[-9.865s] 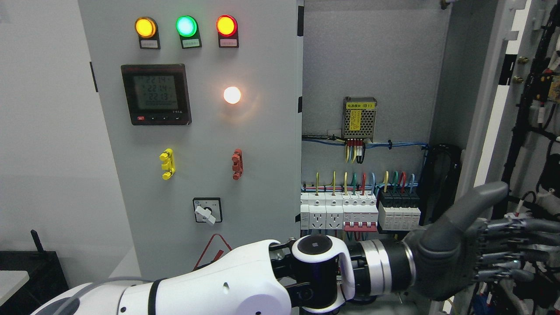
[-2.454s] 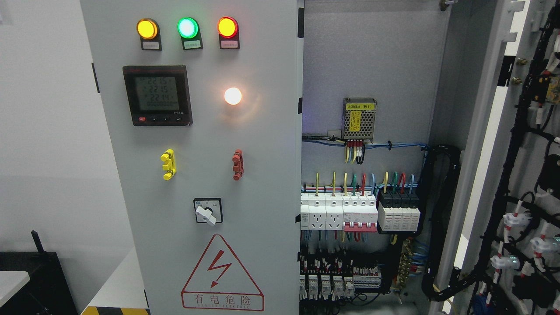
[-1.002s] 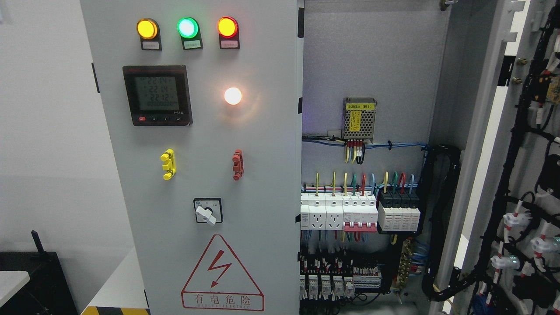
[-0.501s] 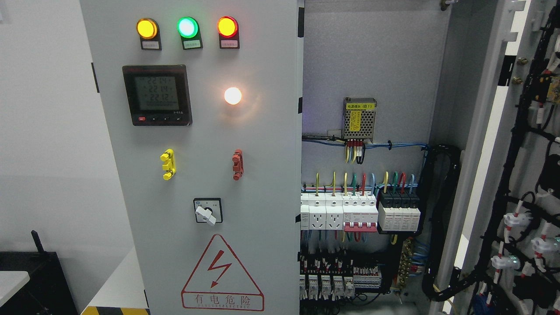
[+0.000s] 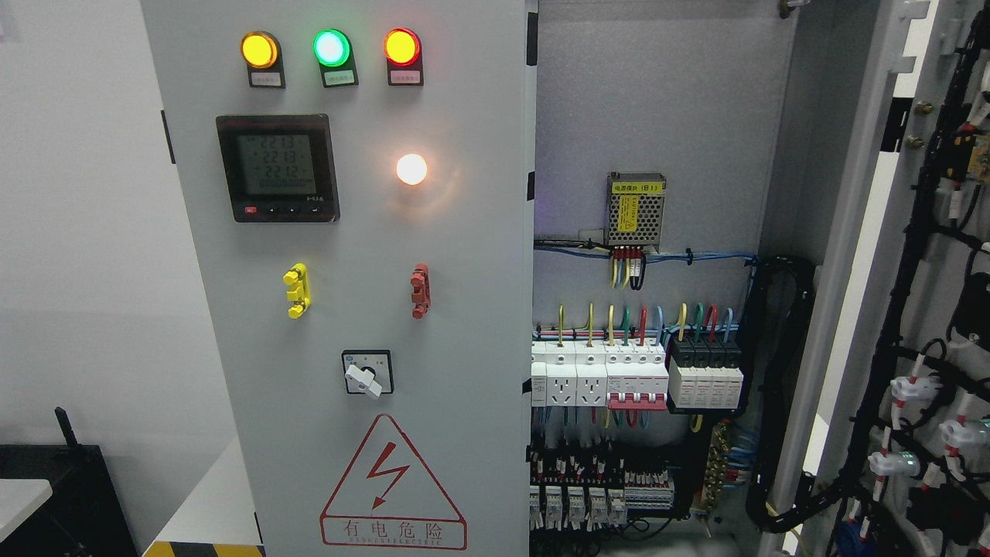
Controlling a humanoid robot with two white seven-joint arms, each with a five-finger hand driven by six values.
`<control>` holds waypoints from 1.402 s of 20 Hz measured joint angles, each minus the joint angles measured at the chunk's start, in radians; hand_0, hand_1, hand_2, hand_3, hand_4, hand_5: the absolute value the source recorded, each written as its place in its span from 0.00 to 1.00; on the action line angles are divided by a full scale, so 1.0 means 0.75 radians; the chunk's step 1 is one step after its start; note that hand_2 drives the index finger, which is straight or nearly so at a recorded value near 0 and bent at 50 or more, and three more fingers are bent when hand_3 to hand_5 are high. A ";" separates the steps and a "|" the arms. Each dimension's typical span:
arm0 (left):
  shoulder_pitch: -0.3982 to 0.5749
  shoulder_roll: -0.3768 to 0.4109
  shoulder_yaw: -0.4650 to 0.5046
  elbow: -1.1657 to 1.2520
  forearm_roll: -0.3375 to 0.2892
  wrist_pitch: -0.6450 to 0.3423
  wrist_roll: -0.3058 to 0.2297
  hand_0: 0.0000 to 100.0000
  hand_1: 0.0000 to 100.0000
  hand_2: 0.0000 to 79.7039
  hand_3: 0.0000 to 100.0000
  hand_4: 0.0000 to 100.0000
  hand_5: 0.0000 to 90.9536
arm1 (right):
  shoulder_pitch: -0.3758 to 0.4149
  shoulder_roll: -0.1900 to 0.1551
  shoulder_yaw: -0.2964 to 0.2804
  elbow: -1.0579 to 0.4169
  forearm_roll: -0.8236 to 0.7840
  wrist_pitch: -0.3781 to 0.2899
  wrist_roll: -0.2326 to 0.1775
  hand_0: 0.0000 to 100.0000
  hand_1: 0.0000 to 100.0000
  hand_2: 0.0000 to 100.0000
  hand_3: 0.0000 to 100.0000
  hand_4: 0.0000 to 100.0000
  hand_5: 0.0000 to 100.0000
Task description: Open door with both hands
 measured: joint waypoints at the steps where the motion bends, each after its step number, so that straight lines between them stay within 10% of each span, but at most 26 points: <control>1: 0.000 0.000 -0.001 0.000 0.000 0.000 0.000 0.00 0.00 0.00 0.00 0.00 0.00 | -0.021 0.001 0.000 0.001 0.000 0.031 0.000 0.38 0.00 0.00 0.00 0.00 0.00; 14: 0.000 0.000 -0.004 -0.004 0.000 0.000 0.000 0.00 0.00 0.00 0.00 0.00 0.00 | -0.299 0.054 0.005 0.067 -0.039 0.321 0.001 0.38 0.00 0.00 0.00 0.00 0.00; 28: 0.001 0.000 -0.005 -0.005 0.000 0.000 0.000 0.00 0.00 0.00 0.00 0.00 0.00 | -0.531 0.082 0.006 0.206 -0.118 0.419 0.030 0.38 0.00 0.00 0.00 0.00 0.00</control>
